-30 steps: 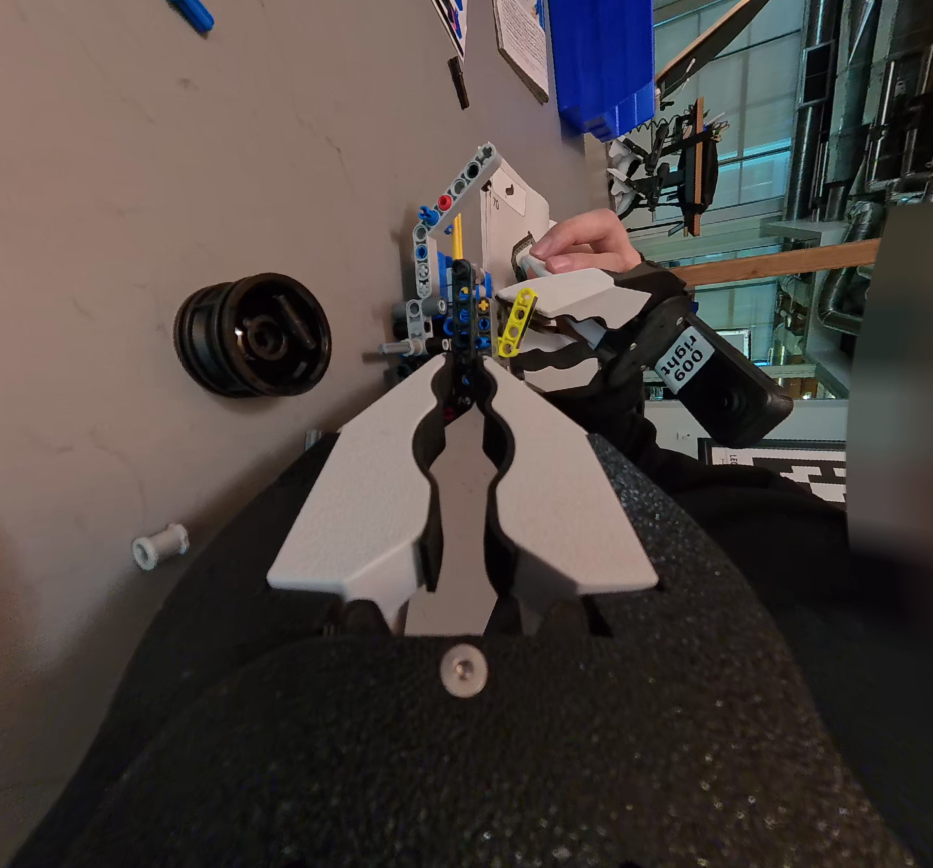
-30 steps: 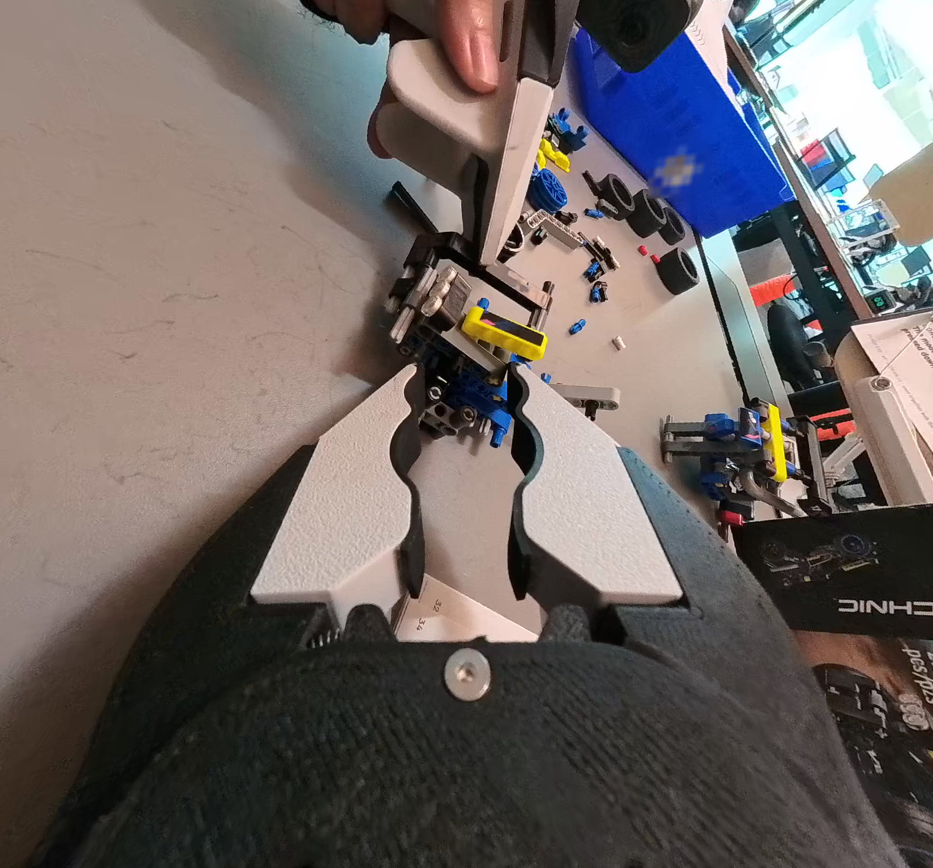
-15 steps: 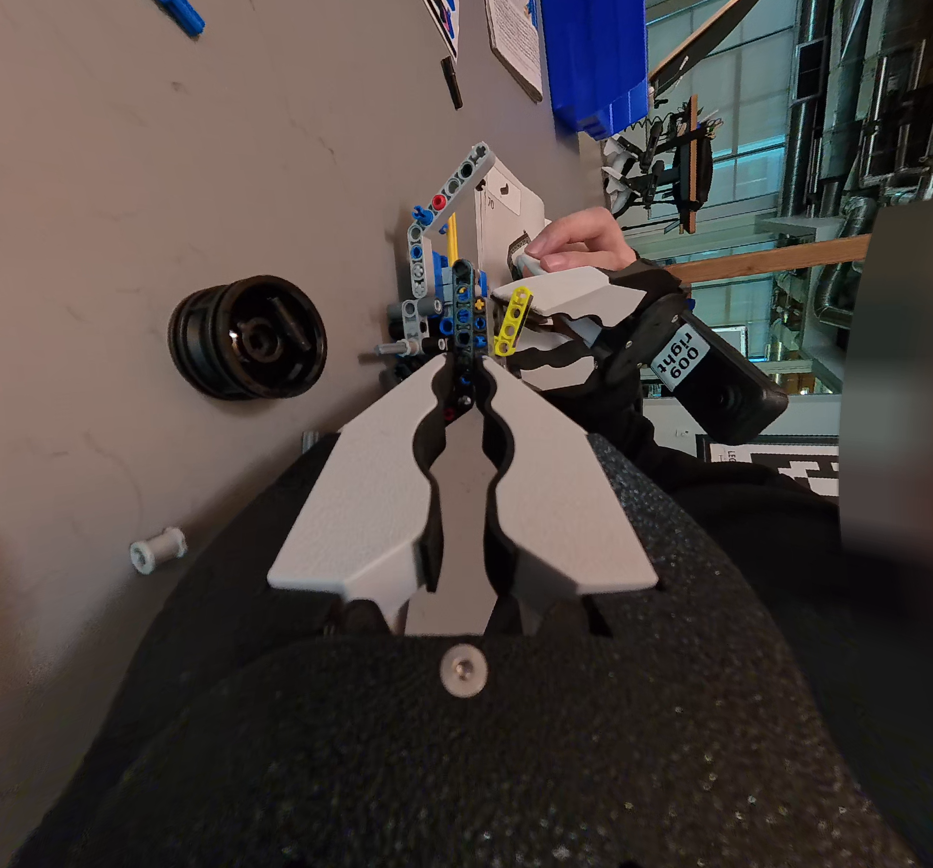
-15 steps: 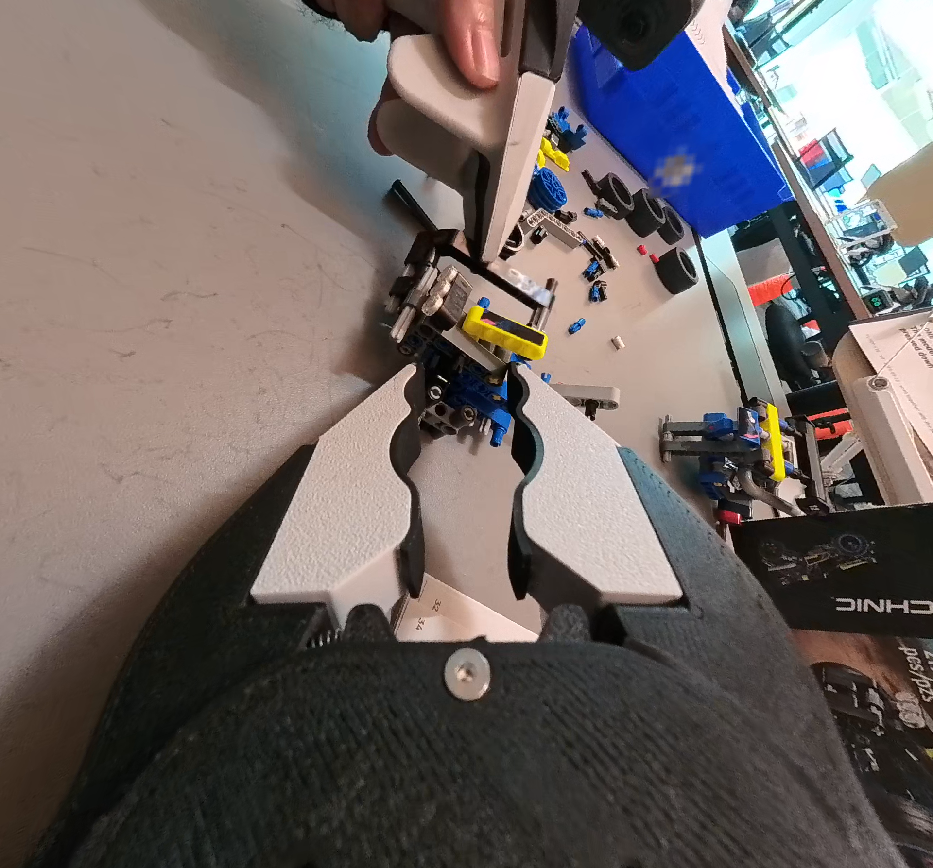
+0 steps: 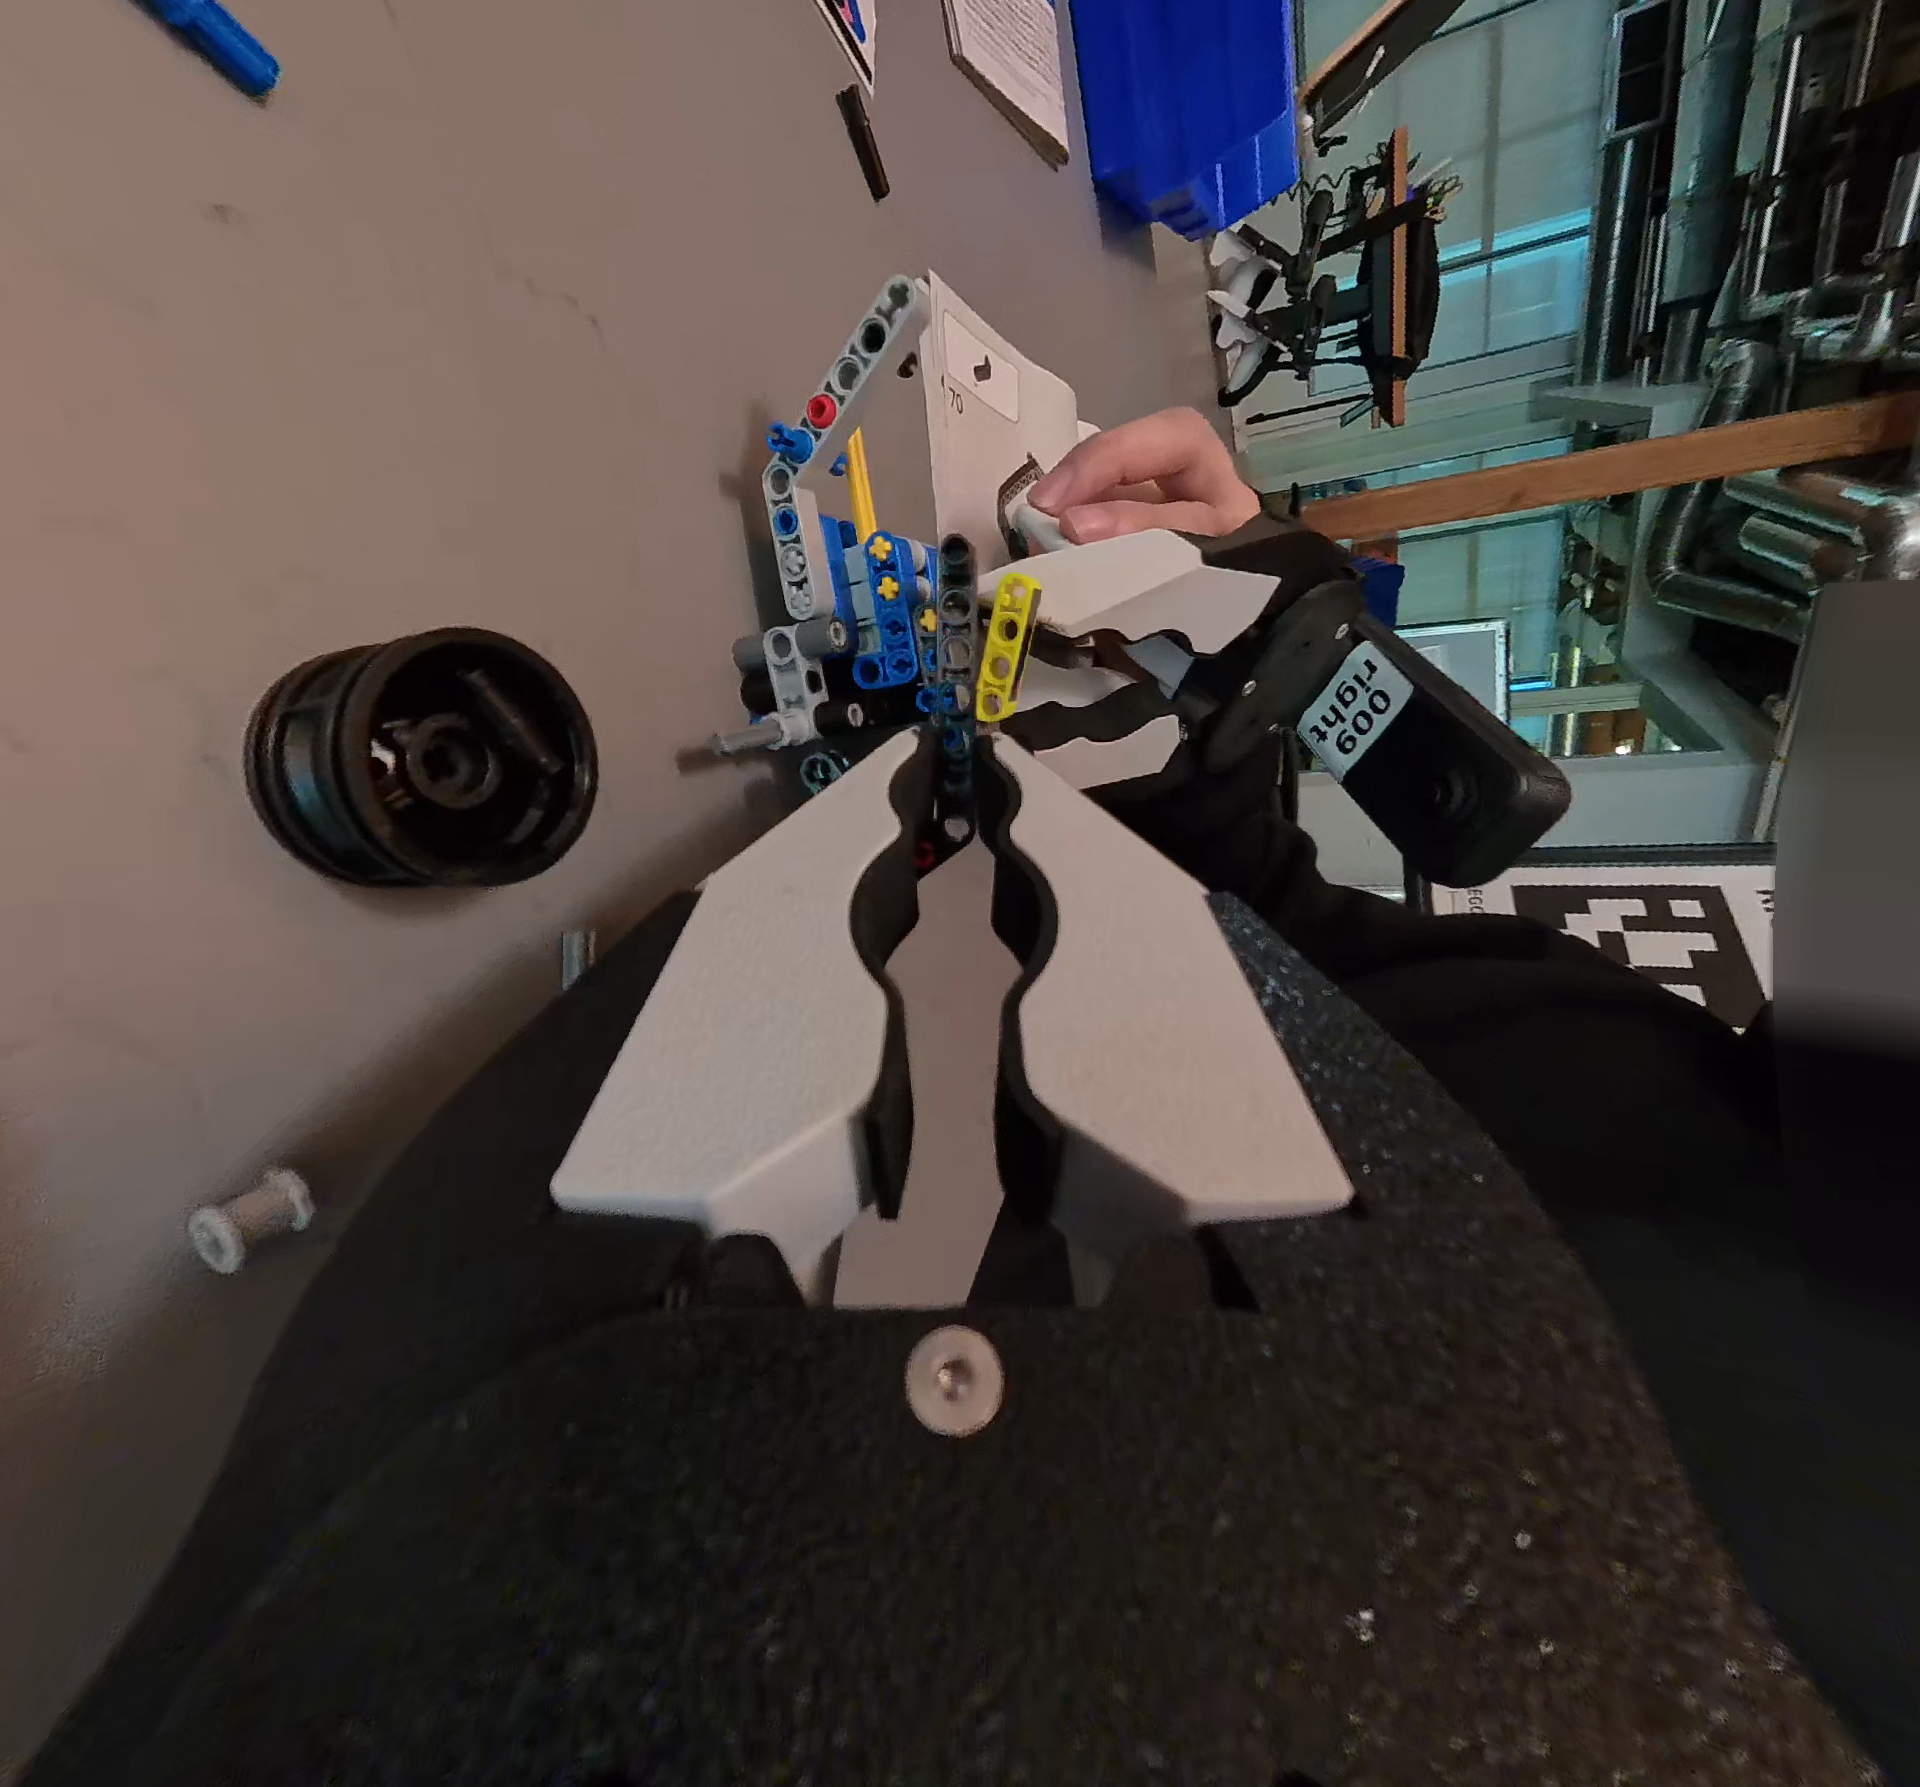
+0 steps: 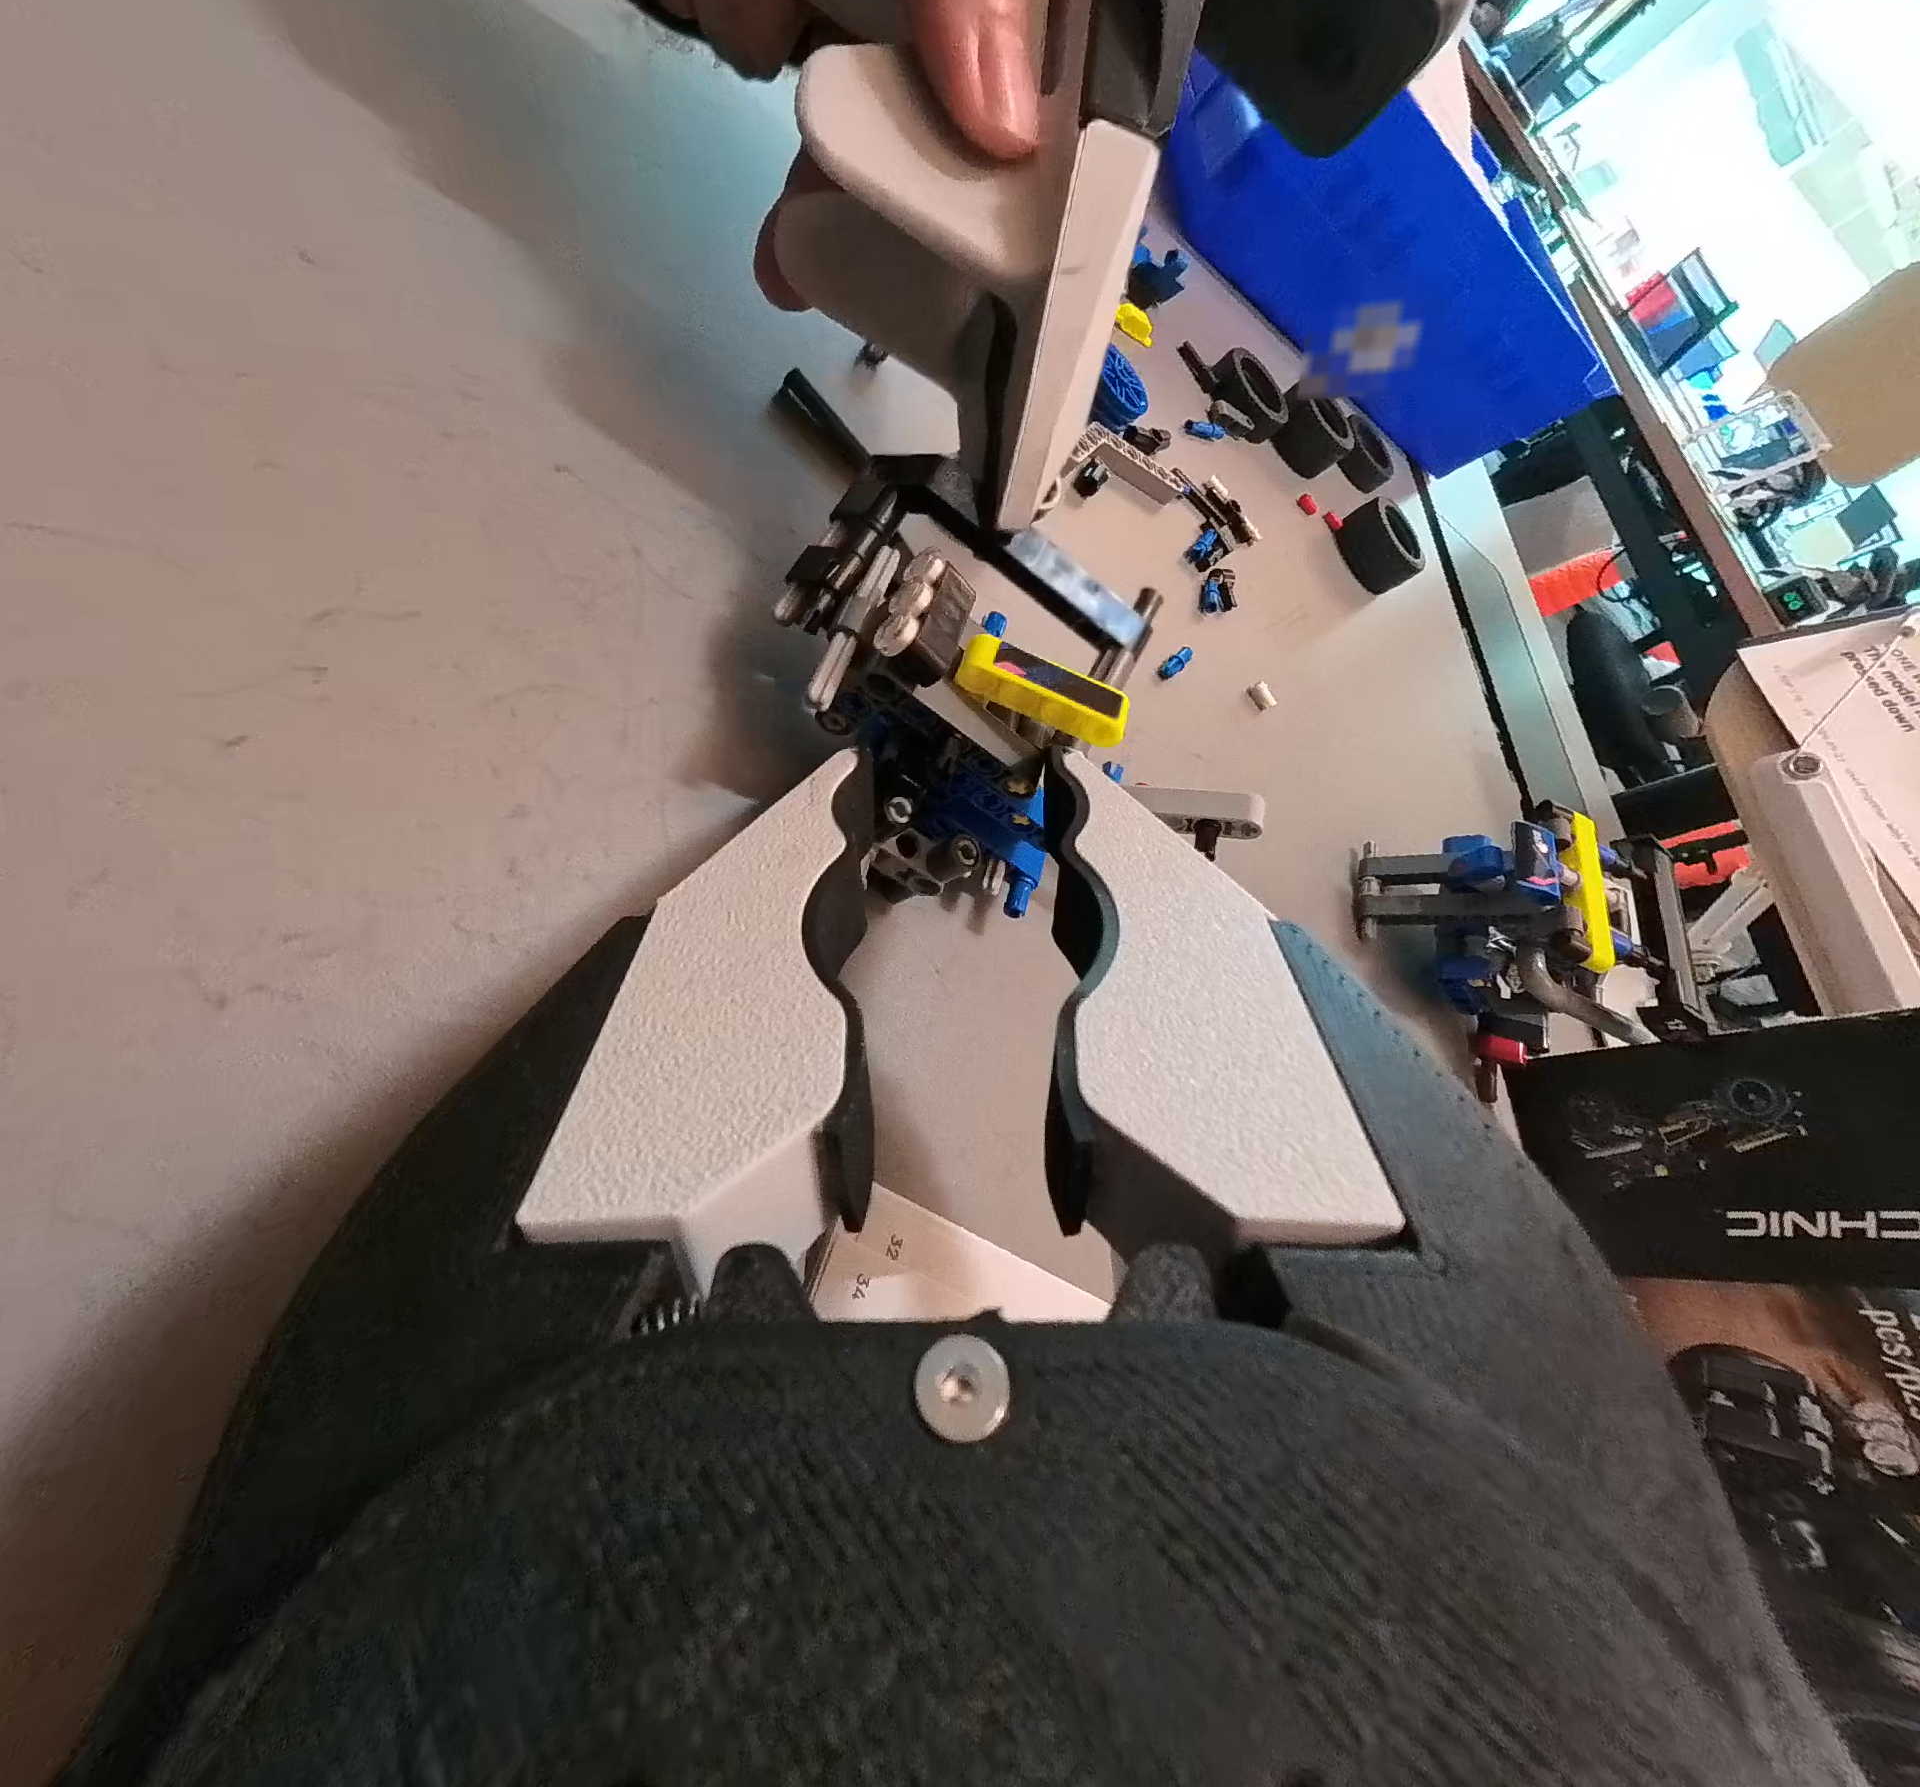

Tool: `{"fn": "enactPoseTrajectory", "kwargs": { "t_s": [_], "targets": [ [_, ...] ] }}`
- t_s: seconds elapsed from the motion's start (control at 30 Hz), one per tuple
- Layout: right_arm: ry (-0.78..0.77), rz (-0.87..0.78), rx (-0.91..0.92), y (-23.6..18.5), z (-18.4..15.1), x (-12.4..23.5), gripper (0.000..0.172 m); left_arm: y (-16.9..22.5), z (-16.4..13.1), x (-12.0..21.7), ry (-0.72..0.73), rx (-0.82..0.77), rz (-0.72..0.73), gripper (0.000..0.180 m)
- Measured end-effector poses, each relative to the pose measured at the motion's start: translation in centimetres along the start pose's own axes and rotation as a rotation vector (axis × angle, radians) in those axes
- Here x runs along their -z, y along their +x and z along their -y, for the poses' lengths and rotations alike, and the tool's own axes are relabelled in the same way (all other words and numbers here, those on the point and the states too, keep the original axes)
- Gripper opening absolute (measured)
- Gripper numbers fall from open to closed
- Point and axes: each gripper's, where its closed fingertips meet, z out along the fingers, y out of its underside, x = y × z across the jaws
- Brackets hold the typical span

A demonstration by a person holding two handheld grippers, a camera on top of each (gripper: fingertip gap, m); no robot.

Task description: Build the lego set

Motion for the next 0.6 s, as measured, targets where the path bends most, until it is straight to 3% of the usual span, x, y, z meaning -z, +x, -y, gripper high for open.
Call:
{"fn": "enactPoseTrajectory", "kwargs": {
  "t_s": [0.5,0.6],
  "targets": [
    [-0.016,-0.008,0.036,0.1,-0.13,0.19,0.03,-0.61,-0.36,0.09,0.073,0.154,-0.086,0.004],
    [-0.029,0.06,-0.016,-0.46,-0.24,0.81,0.04,-0.79,-0.23,0.29,0.094,0.17,-0.099,0.004]
  ]
}}
